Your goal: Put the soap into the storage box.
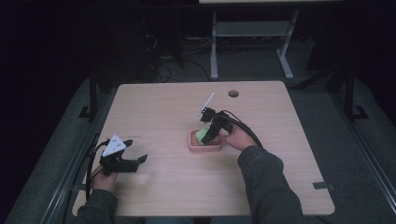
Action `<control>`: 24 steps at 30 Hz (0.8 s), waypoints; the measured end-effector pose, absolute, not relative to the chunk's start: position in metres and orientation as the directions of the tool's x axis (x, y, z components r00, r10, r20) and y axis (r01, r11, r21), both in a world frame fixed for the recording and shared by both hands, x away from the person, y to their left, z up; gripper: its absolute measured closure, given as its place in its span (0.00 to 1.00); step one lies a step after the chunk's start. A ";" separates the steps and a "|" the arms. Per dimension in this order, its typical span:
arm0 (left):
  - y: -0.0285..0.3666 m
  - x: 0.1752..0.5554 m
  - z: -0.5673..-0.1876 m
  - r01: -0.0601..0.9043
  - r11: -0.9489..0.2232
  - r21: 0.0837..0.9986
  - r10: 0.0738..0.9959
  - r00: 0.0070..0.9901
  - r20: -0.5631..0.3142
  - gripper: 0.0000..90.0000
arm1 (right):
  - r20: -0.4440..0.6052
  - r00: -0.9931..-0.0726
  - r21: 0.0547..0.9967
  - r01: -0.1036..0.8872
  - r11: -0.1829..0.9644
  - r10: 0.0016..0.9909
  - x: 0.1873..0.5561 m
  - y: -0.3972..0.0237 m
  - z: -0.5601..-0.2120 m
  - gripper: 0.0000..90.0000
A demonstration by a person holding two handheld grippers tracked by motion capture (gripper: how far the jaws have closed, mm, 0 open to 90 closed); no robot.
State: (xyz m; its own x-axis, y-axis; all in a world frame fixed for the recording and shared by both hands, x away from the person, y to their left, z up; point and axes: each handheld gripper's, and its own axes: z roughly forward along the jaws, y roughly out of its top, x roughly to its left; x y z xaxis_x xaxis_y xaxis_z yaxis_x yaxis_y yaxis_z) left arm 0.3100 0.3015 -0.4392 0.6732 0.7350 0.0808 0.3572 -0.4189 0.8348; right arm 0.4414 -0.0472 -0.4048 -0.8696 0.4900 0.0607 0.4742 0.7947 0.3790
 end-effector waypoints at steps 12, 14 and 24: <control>0.302 0.308 -0.440 0.361 -0.427 0.829 0.732 0.677 0.082 0.16 | 0.057 -0.864 0.415 0.475 0.776 0.499 0.436 -0.056 -0.394 0.25; 0.302 0.309 -0.440 0.361 -0.420 0.833 0.735 0.673 0.079 0.16 | 0.056 -0.865 0.414 0.475 0.777 0.499 0.436 -0.056 -0.393 0.25; 0.302 0.308 -0.440 0.361 -0.421 0.832 0.735 0.673 0.080 0.16 | 0.074 -0.858 0.410 0.491 0.769 0.509 0.434 -0.065 -0.391 0.25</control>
